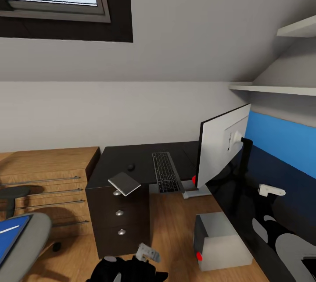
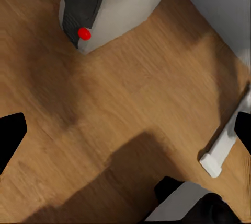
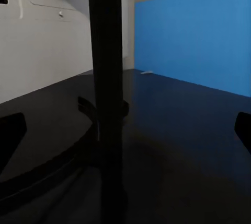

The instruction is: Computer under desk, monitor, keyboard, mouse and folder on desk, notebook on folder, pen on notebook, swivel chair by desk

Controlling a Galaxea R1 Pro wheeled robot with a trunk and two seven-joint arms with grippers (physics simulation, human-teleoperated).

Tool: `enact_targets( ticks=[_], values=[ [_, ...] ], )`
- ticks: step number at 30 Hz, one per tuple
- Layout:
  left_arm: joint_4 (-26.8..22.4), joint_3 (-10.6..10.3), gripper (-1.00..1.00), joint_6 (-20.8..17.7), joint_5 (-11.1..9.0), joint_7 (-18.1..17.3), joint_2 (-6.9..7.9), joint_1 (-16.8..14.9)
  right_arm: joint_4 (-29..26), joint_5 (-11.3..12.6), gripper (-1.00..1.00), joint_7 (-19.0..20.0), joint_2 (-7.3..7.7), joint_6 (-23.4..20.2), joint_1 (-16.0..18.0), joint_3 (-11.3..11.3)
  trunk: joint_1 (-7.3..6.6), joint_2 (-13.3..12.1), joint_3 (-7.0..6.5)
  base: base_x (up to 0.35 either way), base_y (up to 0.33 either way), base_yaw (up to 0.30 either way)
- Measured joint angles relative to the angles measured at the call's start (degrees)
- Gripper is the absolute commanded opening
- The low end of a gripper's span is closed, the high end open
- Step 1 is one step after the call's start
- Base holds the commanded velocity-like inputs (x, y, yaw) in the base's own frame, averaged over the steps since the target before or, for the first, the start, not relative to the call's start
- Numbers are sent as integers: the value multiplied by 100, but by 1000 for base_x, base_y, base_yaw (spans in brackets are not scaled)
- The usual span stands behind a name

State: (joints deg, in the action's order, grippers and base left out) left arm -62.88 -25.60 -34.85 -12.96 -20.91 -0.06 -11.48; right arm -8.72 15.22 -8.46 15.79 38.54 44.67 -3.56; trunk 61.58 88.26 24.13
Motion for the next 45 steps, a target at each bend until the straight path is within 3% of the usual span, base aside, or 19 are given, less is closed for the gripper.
enact_targets(
  ticks=[5, 10, 19, 45],
  values=[
    [-451, -461, 100, 22, -8, -265, 292, 2, 0, -1, 100, 0, -3, 3, 1, 0, 0, 0, 0, 0, 0, 0],
    [-602, -615, 100, 20, -23, -321, 399, 2, 0, -7, 100, 3, -6, 7, 2, 0, 0, 0, 0, 0, 0, 0],
    [-666, -673, 100, 16, -66, -336, 448, 2, 7, -17, 100, 8, -7, 8, 2, -6, 0, 0, 0, 10, 0, 0],
    [-667, -701, 100, 7, -99, -302, 418, 2, 0, -19, 100, 16, 1, 0, 2, 0, -1, 0, 0, 183, 0, 0]
  ],
)
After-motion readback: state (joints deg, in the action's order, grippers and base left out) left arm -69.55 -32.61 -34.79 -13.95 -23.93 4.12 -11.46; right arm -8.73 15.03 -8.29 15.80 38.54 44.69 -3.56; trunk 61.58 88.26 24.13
